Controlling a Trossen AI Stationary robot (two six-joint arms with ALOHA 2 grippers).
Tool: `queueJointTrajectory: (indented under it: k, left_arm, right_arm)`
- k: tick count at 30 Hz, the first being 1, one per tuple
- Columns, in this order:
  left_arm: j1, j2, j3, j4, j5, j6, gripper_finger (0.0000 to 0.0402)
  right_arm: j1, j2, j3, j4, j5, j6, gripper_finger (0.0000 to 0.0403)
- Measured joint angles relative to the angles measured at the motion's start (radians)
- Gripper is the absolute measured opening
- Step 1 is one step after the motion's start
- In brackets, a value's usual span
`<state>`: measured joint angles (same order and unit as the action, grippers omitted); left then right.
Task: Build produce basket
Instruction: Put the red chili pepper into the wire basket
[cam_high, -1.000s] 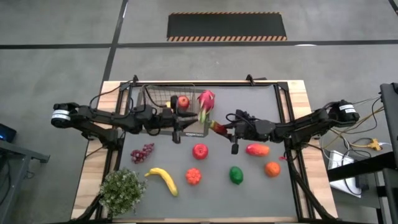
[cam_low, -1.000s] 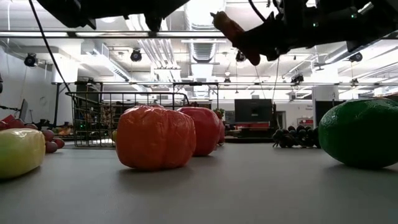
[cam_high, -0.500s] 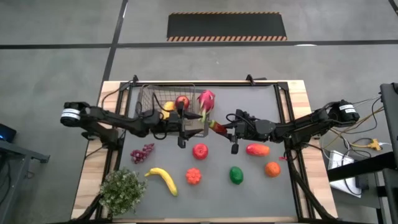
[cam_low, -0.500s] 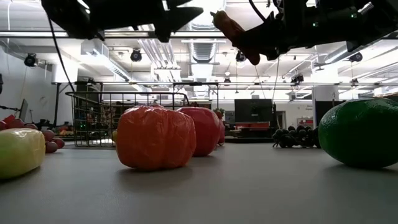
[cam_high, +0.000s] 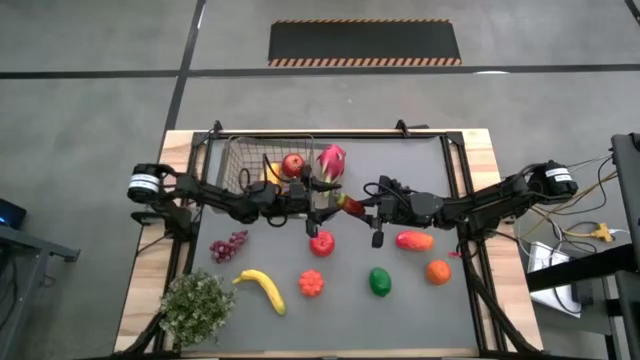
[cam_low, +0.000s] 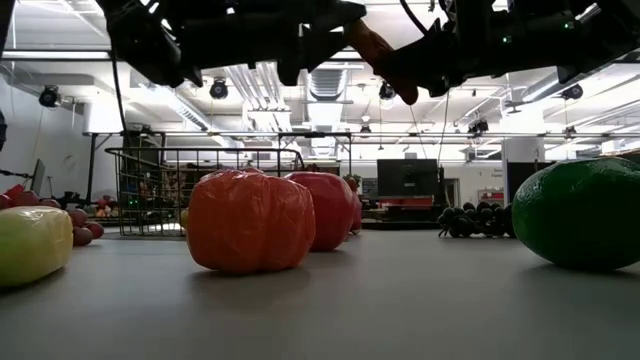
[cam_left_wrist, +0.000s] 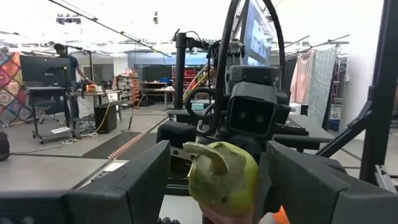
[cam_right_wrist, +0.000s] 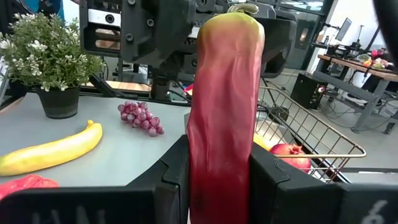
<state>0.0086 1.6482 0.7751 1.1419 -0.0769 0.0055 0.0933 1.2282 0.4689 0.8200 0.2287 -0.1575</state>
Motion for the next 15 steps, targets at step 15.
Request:
queueJointTrajectory:
  k: [15]
  left_arm:
    - [0.0,0.004,0.008,-0.008,0.0,0.001,0.0141]
  right_arm:
    - [0.0,0.0,0.0,-0.003,0.003,-0.005,0.0096]
